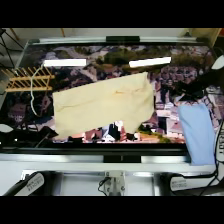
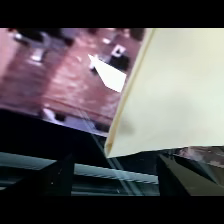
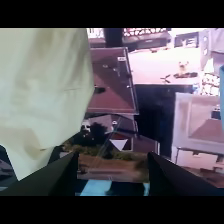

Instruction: Fold the shirts.

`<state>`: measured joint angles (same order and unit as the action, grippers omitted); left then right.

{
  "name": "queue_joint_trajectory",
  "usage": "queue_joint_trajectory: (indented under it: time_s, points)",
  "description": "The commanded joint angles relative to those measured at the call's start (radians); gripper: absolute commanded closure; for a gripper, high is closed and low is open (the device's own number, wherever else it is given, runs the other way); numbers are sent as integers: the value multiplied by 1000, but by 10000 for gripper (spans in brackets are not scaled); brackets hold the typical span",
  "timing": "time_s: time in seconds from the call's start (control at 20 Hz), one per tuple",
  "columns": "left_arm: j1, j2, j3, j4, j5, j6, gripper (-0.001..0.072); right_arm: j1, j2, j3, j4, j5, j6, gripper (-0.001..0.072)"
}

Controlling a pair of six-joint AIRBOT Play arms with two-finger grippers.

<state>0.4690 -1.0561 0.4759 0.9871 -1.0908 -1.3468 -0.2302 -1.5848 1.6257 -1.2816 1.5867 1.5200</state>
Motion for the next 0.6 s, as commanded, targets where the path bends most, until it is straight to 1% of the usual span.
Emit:
queue_joint_trajectory:
  time_s: [0.0, 0.05, 0.15, 0.25, 0.3, 0.35, 0.4, 0.45, 0.5, 0.55]
  points:
    - [-12, 2, -31, -50, 89, 16, 118, -10, 0, -5, 20, 2, -19, 165]
    - [-24, -2, -31, -51, 90, 15, 120, -10, 0, -5, 20, 2, -21, 165]
    - [-53, -27, -31, -71, 95, 15, 204, -10, 0, -5, 20, 3, -21, 165]
    - [-80, -60, -31, -113, 109, 14, 208, -10, 0, -5, 20, 12, -21, 165]
    - [-90, -72, -31, -129, 121, 6, 291, -10, 0, -5, 21, 21, -21, 165]
    - [-96, -79, -31, -137, 124, 0, 395, -10, 0, -6, 23, 30, -35, 165]
    - [-97, -79, -30, -140, 122, 0, 407, -4, 0, -16, 26, 30, -60, 164]
    - [-95, -79, -30, -141, 118, 0, 464, 6, 0, -40, 28, 27, -75, 164]
    - [-95, -79, -30, -141, 111, 0, 565, 22, 0, -79, 28, 16, -81, 164]
    - [-95, -79, -30, -141, 104, 0, 623, 48, 0, -135, 29, -12, -90, 164]
